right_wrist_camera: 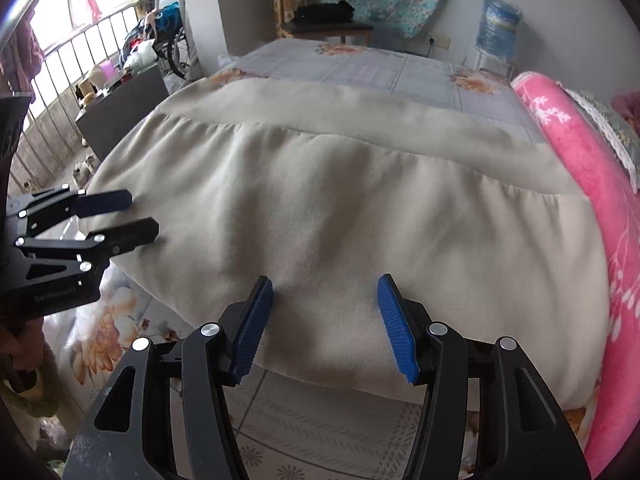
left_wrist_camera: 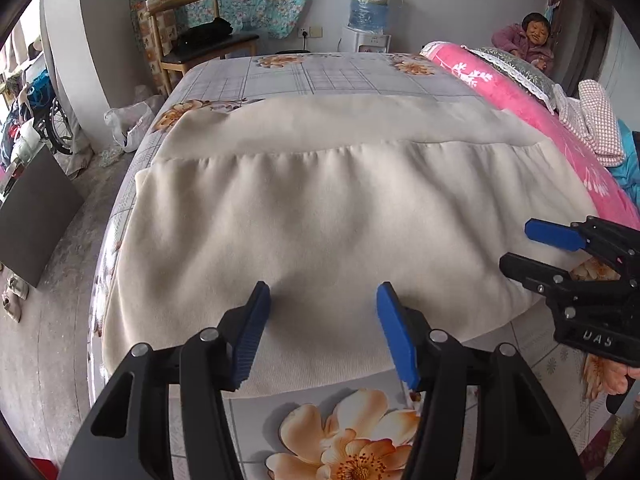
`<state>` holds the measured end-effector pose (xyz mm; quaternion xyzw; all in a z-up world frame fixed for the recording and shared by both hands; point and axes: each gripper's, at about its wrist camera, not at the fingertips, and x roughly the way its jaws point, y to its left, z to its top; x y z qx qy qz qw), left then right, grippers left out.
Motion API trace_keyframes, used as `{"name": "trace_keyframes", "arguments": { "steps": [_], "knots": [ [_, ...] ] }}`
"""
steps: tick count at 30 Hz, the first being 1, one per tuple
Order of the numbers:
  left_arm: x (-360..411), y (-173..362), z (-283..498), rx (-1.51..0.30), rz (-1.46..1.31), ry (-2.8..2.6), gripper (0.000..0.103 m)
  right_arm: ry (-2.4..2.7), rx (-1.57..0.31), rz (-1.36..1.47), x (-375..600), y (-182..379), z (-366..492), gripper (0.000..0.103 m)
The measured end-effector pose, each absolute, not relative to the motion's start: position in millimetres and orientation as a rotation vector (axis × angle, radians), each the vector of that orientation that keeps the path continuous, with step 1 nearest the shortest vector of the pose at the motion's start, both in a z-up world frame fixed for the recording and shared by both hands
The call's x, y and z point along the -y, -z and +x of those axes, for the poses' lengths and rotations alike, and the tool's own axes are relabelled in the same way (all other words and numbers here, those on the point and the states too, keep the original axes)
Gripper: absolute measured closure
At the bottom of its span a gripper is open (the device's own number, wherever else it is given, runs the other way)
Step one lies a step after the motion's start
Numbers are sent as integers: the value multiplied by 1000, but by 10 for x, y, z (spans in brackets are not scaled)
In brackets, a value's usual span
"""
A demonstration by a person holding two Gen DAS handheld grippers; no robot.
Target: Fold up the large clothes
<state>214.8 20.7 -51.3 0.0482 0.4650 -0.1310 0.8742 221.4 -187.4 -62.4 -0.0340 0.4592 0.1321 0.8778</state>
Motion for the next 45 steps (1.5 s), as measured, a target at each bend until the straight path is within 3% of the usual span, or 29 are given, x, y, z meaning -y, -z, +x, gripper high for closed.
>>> {"name": "trace_keyframes", "arguments": {
  "steps": [5, 13, 18, 24, 30, 35, 41, 43, 45],
  "knots": [
    [-399, 489, 2161, -969, 52, 236, 48, -288, -872, -48, 1795, 328, 2262, 56],
    [-507, 553, 2199, -982, 5, 215, 48, -278, -986, -27, 1735, 735, 2493, 57],
    [-588, 555, 2188, -983, -15, 232, 48, -214, -913, -39, 2053, 491, 2214, 56],
    [-590, 564, 2187, -984, -13, 236, 48, -127, -972, -102, 2410, 801, 2125, 49],
    [-717, 422, 2095, -950, -52, 233, 45, -69, -879, -32, 2771, 431, 1826, 47],
    [-833, 520, 2125, -983, -117, 230, 42, -27, -975, 119, 3202, 813, 1824, 46],
    [-850, 242, 1901, -922, -131, 226, 42, -31, -914, 118, 3130, 413, 1622, 43],
    [-825, 111, 1740, -888, -137, 243, 41, -48, -889, 129, 3092, 298, 1511, 37],
    [-764, -17, 1555, -854, -135, 254, 28, -66, -866, 132, 3031, 187, 1394, 32]
  ]
}}
